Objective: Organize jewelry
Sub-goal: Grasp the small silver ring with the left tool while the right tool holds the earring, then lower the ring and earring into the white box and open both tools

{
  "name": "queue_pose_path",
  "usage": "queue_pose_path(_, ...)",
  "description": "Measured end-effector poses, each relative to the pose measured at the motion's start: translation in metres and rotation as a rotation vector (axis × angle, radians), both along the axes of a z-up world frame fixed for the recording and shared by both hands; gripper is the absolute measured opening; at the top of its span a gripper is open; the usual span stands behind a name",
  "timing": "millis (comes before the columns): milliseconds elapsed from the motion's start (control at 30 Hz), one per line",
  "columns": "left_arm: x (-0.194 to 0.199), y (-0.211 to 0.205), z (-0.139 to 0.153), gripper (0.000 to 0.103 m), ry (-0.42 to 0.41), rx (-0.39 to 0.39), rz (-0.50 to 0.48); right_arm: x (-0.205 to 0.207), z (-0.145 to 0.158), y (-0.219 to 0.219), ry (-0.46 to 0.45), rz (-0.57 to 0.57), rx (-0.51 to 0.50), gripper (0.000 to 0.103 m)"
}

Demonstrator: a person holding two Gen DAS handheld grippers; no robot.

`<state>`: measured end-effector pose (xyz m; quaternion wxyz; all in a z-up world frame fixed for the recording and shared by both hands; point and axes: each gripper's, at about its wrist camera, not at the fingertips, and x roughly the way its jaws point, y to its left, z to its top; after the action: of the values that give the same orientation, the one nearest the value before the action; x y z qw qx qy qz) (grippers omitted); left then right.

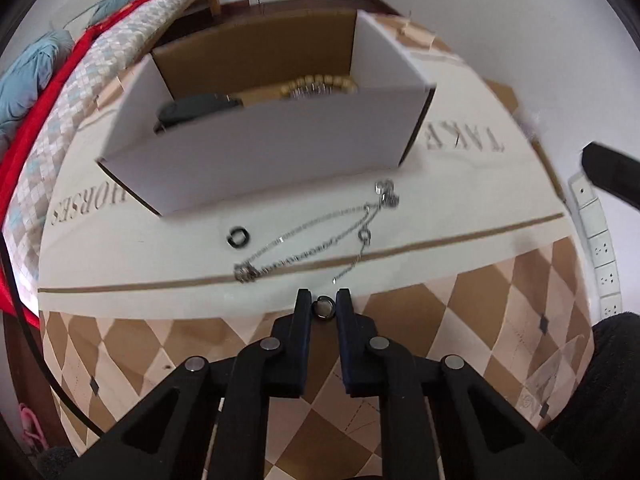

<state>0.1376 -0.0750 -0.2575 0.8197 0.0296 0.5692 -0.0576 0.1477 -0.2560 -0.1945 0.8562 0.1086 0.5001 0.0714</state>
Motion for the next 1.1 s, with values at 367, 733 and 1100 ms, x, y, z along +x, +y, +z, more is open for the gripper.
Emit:
queue_pose_path(367, 0.033, 0.062, 0.123, 0.009, -0.191, -0.115, 0.1, 0.024, 0.037, 0.023, -0.064, 0.063, 0.081, 0.009)
queue_pose_path(733, 0.142, 0.101, 0.112, 0.01, -0.098, -0.122, 0.154, 0.128, 0.016, 0.091, 0.072, 0.203, 0.17, 0.009)
queue_pose_path(1100, 0.167, 0.118, 0.101, 0.051, -0.002, -0.143, 0.196, 0.169, -0.011, 0.107, 0.221, 0.219, 0.279, 0.038)
